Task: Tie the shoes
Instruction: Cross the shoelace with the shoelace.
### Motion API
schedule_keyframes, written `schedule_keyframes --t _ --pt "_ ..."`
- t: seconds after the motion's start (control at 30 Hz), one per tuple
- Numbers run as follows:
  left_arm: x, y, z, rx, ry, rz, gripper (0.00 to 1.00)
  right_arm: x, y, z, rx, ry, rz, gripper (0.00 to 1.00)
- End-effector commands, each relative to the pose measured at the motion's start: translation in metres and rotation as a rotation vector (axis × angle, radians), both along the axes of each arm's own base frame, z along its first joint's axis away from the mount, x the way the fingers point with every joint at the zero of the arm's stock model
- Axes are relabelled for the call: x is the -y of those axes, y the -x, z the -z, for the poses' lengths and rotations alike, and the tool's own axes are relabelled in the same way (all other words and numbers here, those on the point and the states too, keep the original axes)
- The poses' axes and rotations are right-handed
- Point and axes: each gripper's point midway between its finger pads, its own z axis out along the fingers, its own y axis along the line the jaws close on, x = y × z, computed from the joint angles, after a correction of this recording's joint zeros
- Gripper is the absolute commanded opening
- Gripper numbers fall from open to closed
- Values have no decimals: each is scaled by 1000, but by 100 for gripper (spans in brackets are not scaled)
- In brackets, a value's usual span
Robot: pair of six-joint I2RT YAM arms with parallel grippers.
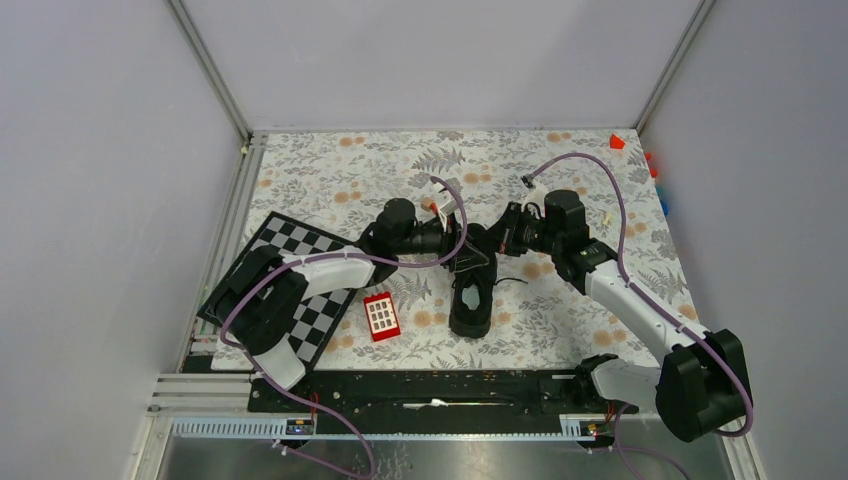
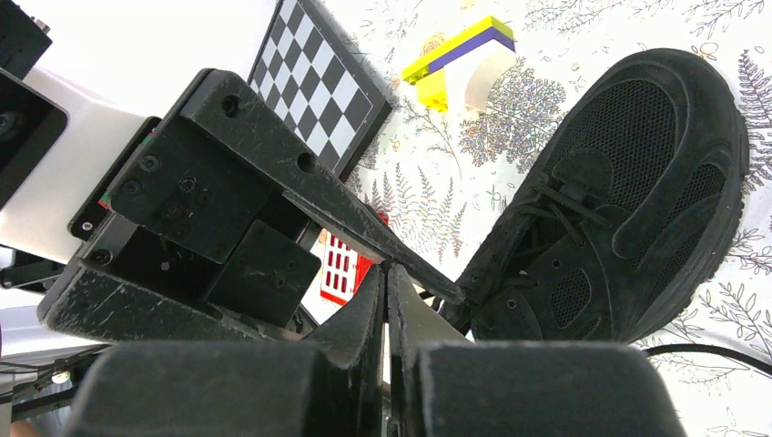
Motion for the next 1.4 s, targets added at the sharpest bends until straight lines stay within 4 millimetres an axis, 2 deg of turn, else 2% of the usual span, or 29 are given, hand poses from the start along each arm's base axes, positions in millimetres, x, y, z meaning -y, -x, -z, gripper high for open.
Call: schedule_keyframes --t 0.0,0.07,0.13,0.23,0.33,0.8,0.83,0.9,1.0,1.07,1.17,1.2,1.27,1.33,1.37 --pt "7 1 -23 68 66 31 52 -5 -9 -23 66 -36 -6 0" --pt "7 2 -23 67 65 35 48 -5 -9 -24 68 -36 -5 0" --pt "8 3 -22 61 66 38 35 -5 -9 -23 66 -35 -5 0" --pt "7 3 -21 61 65 37 12 -4 -8 -23 66 -35 -5 0" --pt "5 1 -19 70 51 20 1 -4 -8 -23 67 -34 -4 0" --pt "-11 6 -19 113 -5 16 0 -1 -6 -19 64 -25 5 0" --pt "-12 7 -19 118 -6 17 0 -1 -6 -19 63 -24 7 3" --pt "-14 9 -17 126 -9 19 0 1 -7 -21 68 -19 23 32" --pt "-15 11 -14 129 -13 31 0 7 -7 -28 97 -12 56 53" --pt "-14 11 -13 129 -12 38 0 14 -8 -38 132 -2 91 62" --pt "-14 10 -13 132 -8 38 0 30 -10 -46 183 25 176 67" --pt "-15 9 -13 134 -5 37 0 37 -10 -46 198 35 208 67" --pt "-15 8 -13 137 -4 31 0 50 -10 -41 216 59 257 53" --pt "-17 5 -13 139 -3 23 0 58 -7 -27 205 98 272 22" --pt "-17 4 -14 139 -2 21 0 60 -2 -13 169 128 258 13"
